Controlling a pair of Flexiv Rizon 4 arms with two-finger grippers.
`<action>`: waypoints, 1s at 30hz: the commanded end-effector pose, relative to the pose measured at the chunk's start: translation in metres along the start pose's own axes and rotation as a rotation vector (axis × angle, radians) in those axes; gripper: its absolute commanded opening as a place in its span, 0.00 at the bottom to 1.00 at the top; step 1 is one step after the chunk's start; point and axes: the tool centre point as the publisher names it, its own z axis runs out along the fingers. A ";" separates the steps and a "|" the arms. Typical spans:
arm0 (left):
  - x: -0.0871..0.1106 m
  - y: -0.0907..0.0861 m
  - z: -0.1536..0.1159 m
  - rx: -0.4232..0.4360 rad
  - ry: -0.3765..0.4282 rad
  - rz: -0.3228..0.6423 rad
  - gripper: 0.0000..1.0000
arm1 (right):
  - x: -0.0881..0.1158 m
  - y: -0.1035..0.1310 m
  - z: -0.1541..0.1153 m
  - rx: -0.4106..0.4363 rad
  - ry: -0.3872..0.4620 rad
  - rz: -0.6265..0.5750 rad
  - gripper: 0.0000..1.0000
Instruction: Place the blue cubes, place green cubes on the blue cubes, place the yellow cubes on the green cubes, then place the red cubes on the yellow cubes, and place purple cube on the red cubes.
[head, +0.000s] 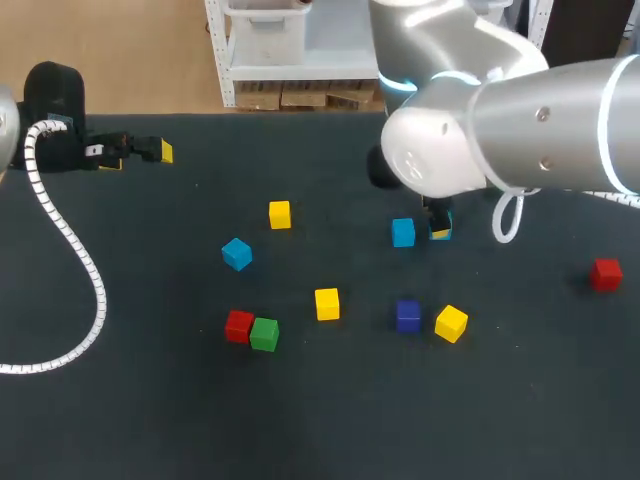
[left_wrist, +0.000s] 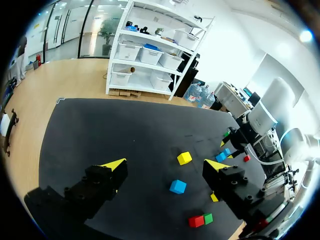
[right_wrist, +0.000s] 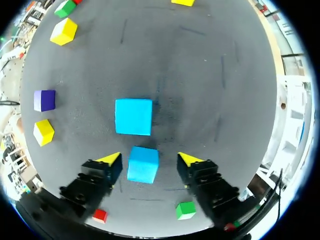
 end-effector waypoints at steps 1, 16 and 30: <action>0.001 0.002 0.000 0.012 -0.006 0.002 1.00 | 0.008 -0.004 -0.010 -0.016 -0.021 0.017 1.00; 0.001 0.002 0.000 0.012 -0.006 0.002 1.00 | 0.012 -0.005 0.001 -0.121 -0.101 0.177 1.00; 0.001 0.002 0.000 0.012 -0.006 0.002 1.00 | 0.018 -0.001 0.001 -0.152 -0.125 0.171 0.00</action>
